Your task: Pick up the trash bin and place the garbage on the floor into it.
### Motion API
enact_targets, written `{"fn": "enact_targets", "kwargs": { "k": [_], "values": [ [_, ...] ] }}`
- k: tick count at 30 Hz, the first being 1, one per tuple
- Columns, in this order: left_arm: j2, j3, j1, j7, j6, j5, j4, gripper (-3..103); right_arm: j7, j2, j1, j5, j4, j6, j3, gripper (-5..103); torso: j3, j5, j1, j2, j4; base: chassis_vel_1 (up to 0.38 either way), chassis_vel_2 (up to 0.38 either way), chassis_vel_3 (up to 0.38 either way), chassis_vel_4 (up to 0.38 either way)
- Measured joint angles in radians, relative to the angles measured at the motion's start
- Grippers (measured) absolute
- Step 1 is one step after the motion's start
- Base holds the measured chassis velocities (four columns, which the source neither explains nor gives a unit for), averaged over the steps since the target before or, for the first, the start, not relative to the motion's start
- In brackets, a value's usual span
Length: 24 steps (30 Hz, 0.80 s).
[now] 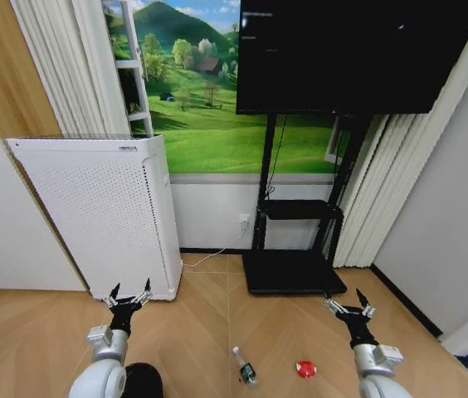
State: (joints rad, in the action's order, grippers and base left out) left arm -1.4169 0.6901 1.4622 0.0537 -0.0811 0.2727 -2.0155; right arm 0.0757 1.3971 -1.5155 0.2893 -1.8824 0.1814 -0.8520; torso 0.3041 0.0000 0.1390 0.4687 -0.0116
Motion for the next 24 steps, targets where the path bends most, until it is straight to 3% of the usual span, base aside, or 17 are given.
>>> {"fn": "enact_targets", "kwargs": {
  "k": [8, 24],
  "values": [
    [0.001, 0.000, 0.000, -0.001, 0.001, 0.002, 0.001, 100, 0.001, 0.000, -0.001, -0.005, 0.002, 0.000, 0.001, 100, -0.033, 0.0000, -0.018, -0.051, 0.0000, 0.000, 0.000, 0.000, 0.000],
    [0.002, -0.002, -0.002, -0.001, 0.003, 0.004, 0.005, 100, 0.002, -0.001, -0.001, -0.006, 0.004, 0.000, 0.002, 100, -0.076, 0.0000, -0.039, -0.116, 0.0000, 0.000, 0.000, 0.000, 0.000]
  ]
}}
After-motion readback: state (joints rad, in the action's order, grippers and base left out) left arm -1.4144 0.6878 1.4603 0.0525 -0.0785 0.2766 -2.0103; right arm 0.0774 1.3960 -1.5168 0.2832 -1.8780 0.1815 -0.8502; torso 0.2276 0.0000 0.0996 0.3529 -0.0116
